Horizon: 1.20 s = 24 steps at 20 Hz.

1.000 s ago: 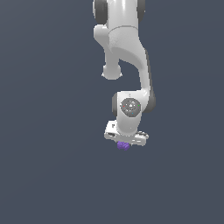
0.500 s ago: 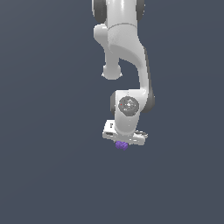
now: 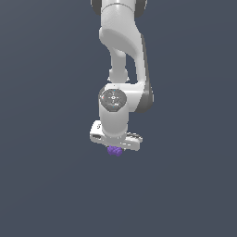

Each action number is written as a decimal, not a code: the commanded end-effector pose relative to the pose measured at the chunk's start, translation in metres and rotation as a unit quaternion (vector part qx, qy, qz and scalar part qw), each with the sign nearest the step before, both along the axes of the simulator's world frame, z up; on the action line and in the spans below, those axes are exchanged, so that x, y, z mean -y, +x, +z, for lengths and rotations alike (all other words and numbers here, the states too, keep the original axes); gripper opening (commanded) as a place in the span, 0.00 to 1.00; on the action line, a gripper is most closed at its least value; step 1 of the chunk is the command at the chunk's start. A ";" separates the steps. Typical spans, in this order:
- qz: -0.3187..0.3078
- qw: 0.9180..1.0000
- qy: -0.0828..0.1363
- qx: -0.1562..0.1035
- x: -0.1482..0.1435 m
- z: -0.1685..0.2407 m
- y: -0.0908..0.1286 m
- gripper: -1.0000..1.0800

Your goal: Pick up the object and move it to a goal position.

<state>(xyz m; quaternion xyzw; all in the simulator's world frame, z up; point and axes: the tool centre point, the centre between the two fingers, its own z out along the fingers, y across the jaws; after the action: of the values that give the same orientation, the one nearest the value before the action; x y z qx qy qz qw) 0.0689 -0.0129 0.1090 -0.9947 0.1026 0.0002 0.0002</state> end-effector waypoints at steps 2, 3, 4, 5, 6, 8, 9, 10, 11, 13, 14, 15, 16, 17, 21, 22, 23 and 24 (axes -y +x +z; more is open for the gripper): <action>0.000 1.000 0.000 0.000 0.031 0.029 0.005 0.00; 0.000 1.000 0.000 0.000 0.039 0.037 0.007 0.00; 0.000 1.000 0.000 0.000 0.048 0.045 0.009 0.00; 0.000 1.000 0.000 0.000 0.056 0.052 0.010 0.00; 0.000 1.000 0.000 0.000 0.065 0.060 0.012 0.00; 0.000 1.000 0.000 0.000 0.081 0.076 0.016 0.00; 0.000 1.000 0.000 0.000 0.089 0.083 0.018 0.00; 0.000 1.000 0.000 0.000 0.096 0.089 0.019 0.00; 0.000 1.000 0.000 0.000 0.103 0.095 0.021 0.00; 0.000 1.000 0.000 0.000 0.114 0.106 0.024 0.00; 0.000 1.000 0.000 0.000 0.118 0.110 0.025 0.00; 0.000 1.000 0.000 0.000 0.122 0.114 0.026 0.00; 0.000 1.000 0.000 0.000 0.126 0.117 0.027 0.00; 0.000 1.000 0.000 0.000 0.129 0.120 0.028 0.00; 0.000 1.000 0.000 0.000 0.138 0.128 0.031 0.00; 0.000 1.000 0.000 0.000 0.139 0.129 0.031 0.00; 0.000 1.000 0.000 0.000 0.140 0.130 0.031 0.00; 0.000 1.000 0.000 0.000 0.141 0.130 0.032 0.00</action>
<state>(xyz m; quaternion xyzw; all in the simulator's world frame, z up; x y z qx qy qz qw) 0.1000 -0.1524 0.2379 -0.9947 0.1029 -0.0002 -0.0001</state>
